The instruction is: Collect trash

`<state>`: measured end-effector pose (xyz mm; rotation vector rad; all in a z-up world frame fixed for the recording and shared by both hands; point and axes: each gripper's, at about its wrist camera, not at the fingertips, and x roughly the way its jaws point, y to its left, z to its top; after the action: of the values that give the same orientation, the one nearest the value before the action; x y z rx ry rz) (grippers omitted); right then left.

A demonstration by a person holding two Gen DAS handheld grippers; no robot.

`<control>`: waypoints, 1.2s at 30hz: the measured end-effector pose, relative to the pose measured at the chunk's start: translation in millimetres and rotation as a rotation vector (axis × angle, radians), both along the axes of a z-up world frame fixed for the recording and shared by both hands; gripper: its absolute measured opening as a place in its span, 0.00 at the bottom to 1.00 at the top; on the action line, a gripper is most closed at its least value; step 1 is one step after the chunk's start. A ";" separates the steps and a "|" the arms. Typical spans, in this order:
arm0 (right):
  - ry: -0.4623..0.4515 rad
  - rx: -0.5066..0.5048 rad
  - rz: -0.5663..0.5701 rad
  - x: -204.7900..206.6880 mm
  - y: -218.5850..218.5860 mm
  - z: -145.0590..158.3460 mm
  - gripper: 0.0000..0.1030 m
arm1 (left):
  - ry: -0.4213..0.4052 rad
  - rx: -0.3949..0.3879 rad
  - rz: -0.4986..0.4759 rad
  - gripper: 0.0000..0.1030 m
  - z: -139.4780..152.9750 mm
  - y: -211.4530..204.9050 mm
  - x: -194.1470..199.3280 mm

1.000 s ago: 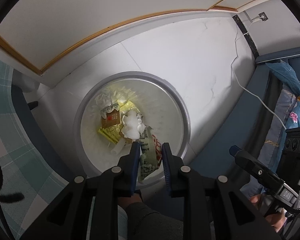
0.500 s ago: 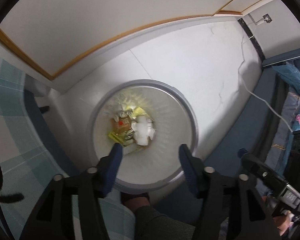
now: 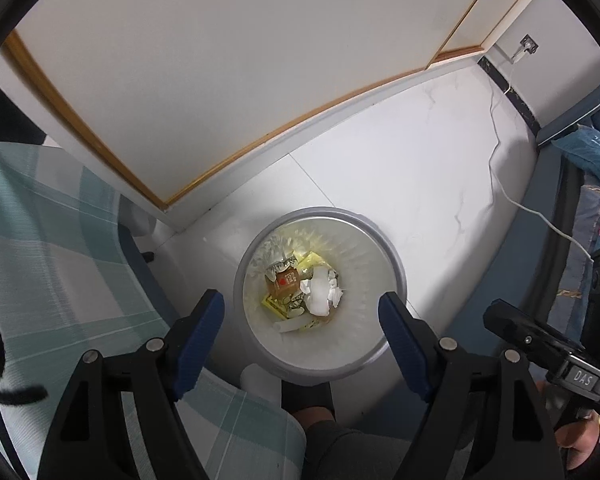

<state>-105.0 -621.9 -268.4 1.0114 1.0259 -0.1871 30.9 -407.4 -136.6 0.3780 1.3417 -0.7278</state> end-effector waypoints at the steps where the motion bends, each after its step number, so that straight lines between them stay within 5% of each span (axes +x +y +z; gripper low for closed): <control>1: -0.006 -0.005 0.007 0.7 2.0 4.5 0.85 | 0.001 -0.008 0.000 0.74 3.0 2.1 -0.7; 16: -0.018 -0.078 0.091 4.9 23.8 68.0 0.92 | -0.035 -0.071 0.088 0.74 41.3 28.1 -4.6; 36: -0.033 -0.084 0.066 2.5 27.2 83.7 0.92 | -0.036 -0.088 0.087 0.74 48.2 32.0 -12.6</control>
<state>-102.5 -594.7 -184.6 0.9009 1.0118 -0.1581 18.3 -375.5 -88.5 0.2601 1.2798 -0.7019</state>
